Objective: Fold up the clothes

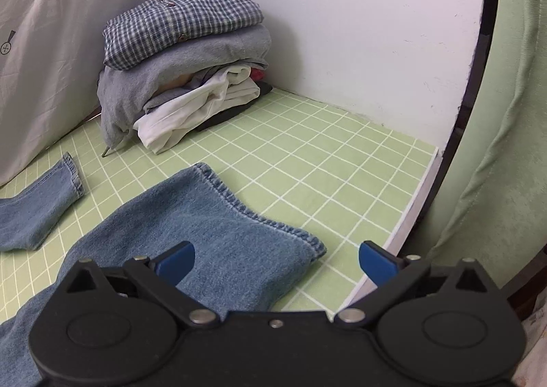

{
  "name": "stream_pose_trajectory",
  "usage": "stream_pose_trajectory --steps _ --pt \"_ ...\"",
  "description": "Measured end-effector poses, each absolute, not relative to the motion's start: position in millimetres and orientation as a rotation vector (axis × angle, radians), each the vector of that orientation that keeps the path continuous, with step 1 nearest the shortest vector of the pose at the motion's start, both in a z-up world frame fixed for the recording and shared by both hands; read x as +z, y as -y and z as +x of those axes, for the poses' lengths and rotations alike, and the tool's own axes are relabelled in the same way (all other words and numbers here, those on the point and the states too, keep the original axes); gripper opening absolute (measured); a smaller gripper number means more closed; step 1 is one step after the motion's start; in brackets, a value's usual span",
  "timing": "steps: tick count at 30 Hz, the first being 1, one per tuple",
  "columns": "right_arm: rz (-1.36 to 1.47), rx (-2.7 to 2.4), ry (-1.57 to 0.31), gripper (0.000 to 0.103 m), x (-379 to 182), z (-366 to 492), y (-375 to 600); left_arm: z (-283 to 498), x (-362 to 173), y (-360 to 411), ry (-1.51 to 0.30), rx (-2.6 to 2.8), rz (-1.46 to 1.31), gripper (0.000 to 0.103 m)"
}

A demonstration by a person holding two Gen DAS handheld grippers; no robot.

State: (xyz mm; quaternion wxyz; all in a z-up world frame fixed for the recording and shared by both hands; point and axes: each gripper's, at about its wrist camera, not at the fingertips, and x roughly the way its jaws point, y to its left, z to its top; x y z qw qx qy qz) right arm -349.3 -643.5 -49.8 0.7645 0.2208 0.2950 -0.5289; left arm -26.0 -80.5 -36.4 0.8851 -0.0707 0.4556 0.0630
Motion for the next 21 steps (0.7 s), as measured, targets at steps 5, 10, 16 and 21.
stream_pose_trajectory --steps 5,10,16,21 --pt "0.504 -1.155 -0.634 0.103 -52.7 -348.7 640.9 -22.5 -46.5 103.0 -0.984 0.079 -0.119 0.088" --pt "0.505 -1.146 -0.63 0.103 -53.9 -336.3 642.1 -11.5 -57.2 120.8 -1.018 0.056 -0.106 0.088" --pt "0.495 -1.121 -0.626 0.103 -56.7 -305.2 650.9 11.4 -78.0 141.9 -1.085 0.063 -0.11 0.088" --pt "0.525 -1.105 -0.587 0.103 -63.8 -268.1 670.8 36.3 -95.0 157.0 -1.127 0.08 -0.104 0.088"
